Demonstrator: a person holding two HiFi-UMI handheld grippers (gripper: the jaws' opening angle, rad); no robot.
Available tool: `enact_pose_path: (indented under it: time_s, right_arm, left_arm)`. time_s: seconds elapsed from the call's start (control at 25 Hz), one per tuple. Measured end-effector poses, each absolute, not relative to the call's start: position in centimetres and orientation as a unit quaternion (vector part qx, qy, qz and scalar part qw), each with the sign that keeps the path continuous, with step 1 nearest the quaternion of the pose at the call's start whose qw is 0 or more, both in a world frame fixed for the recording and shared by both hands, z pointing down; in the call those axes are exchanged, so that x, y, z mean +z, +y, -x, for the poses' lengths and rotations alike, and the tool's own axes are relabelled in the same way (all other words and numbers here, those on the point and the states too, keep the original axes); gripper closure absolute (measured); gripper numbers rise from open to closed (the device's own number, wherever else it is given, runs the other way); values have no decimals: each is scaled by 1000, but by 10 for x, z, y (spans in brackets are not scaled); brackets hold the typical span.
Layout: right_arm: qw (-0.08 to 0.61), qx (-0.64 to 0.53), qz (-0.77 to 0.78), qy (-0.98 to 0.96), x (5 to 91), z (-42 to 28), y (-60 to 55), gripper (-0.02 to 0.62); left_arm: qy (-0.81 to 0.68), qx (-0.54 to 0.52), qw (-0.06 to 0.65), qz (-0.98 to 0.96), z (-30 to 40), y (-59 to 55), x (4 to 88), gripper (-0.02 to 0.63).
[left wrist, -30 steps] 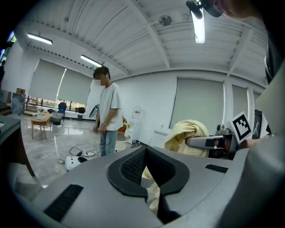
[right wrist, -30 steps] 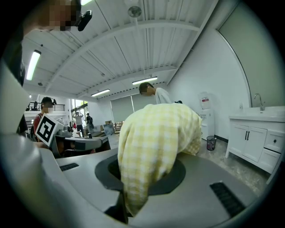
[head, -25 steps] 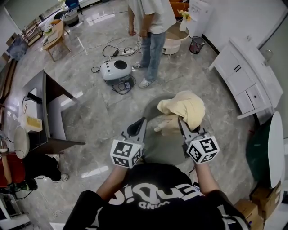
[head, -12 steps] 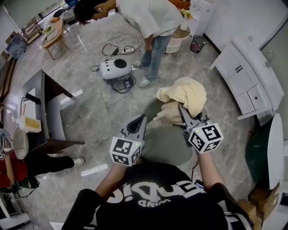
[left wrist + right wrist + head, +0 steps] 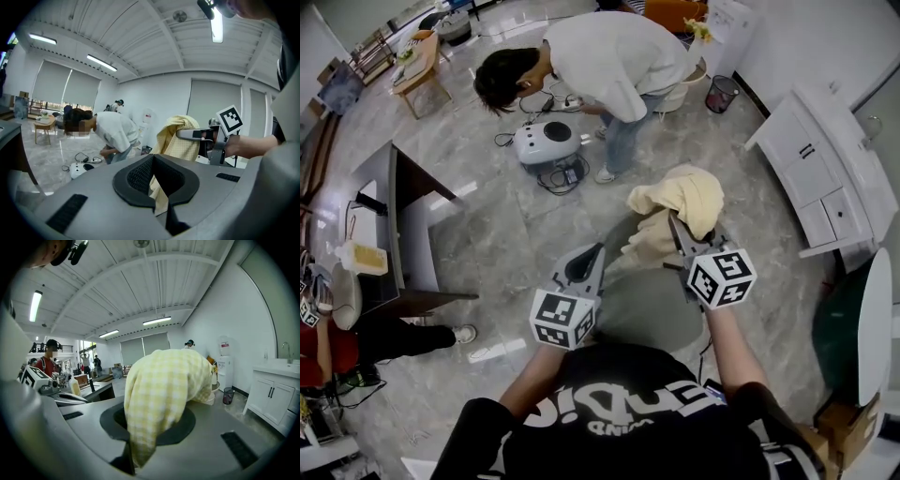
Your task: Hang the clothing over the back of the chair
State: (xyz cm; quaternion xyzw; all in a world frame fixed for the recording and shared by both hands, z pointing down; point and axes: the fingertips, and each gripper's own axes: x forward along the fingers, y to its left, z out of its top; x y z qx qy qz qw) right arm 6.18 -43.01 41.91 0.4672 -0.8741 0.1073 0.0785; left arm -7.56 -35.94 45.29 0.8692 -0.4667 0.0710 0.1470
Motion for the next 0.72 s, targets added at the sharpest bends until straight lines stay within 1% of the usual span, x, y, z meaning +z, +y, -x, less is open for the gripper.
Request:
enact_pose_path:
  time_s: [0.72]
  right_arm:
    - [133, 149, -467, -861, 514, -59, -485, 520]
  left_arm:
    - [-482, 88, 168, -855, 85, -376, 472, 591]
